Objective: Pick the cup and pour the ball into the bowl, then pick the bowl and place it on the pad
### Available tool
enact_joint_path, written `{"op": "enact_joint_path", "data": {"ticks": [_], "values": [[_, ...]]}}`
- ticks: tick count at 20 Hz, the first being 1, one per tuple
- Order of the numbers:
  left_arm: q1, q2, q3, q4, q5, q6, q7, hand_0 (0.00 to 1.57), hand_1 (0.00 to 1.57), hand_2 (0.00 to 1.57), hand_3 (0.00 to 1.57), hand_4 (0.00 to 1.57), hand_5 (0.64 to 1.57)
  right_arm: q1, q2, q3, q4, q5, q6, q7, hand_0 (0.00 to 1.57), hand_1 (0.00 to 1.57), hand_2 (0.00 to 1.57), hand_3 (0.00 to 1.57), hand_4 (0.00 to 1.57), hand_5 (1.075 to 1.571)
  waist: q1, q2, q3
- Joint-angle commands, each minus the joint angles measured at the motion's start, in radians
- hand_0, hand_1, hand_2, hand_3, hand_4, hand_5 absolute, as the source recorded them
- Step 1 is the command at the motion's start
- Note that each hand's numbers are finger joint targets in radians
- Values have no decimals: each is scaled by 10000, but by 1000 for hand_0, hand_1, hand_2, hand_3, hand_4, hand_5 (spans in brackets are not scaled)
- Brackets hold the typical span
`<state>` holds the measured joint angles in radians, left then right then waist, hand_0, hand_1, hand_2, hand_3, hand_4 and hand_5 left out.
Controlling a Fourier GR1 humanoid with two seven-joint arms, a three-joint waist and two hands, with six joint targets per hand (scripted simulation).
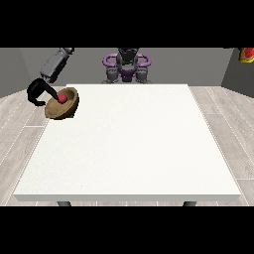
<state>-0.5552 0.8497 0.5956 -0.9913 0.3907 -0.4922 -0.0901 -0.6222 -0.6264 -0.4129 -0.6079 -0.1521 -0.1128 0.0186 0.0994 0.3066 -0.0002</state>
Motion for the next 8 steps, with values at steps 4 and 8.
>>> {"op": "enact_joint_path", "data": {"ticks": [4, 8], "values": [[46, -681, -633, -1142, 123, 612, 904, 0, 0, 0, 0, 1190, 1569, -133, -180, 562, 752, 490, 609, 236, 0, 0, 0, 0, 0, 1407, 36, -900, 18], [886, -947, -683, -88, -585, 522, -159, 0, 0, 0, 0, 1190, 1569, -493, -925, 853, -104, 554, 1149, 1530, 0, 0, 0, 0, 200, 1375, -380, -1776, -15]]}}
